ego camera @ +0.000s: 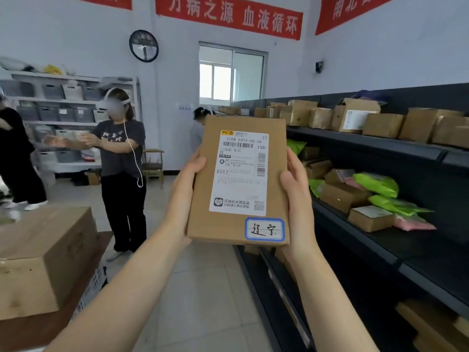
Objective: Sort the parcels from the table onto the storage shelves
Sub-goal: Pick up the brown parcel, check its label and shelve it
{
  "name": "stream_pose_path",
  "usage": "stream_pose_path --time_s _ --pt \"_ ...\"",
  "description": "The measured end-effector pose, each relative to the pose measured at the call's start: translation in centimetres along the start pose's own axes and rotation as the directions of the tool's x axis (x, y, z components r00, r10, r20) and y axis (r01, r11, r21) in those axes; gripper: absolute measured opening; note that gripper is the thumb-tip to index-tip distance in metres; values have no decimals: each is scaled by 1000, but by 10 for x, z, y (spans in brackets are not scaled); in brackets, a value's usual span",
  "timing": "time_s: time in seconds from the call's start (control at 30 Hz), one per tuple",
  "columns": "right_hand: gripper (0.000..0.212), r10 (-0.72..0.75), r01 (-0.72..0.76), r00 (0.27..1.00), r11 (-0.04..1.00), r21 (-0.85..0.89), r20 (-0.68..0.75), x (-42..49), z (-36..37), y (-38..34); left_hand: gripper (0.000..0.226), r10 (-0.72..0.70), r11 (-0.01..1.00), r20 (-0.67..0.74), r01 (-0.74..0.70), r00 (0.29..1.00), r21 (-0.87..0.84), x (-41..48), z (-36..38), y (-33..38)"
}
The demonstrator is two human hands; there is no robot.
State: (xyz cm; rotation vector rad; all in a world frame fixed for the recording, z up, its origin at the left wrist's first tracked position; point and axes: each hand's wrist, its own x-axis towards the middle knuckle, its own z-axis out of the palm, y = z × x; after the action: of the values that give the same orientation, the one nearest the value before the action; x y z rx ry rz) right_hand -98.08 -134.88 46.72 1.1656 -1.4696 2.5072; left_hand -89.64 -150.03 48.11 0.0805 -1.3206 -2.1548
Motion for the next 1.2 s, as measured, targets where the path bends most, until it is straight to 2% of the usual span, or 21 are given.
stream_pose_path --time_s 0.27,0.4,0.5,0.73,0.97,1.2 --pt "42 -23 25 996 999 20 -83 133 30 107 59 49 999 105 -48 993 -15 186 -58 -9" --pt "37 -38 34 991 999 -31 -131 193 24 148 59 -17 1000 152 20 988 -21 270 -71 -32" --pt "44 -46 36 982 998 -60 -181 236 14 184 56 -20 999 188 26 982 -29 333 -77 -54" --pt "44 -52 37 975 997 -73 -217 346 -27 277 52 -14 999 227 20 974 -25 478 -81 -111" --pt "39 -72 46 958 994 -99 -278 456 -58 348 59 -69 996 262 79 963 -30 617 -74 -149" --pt "37 -158 72 895 974 -215 -416 518 -94 410 46 -108 990 437 137 893 -34 725 -63 -209"
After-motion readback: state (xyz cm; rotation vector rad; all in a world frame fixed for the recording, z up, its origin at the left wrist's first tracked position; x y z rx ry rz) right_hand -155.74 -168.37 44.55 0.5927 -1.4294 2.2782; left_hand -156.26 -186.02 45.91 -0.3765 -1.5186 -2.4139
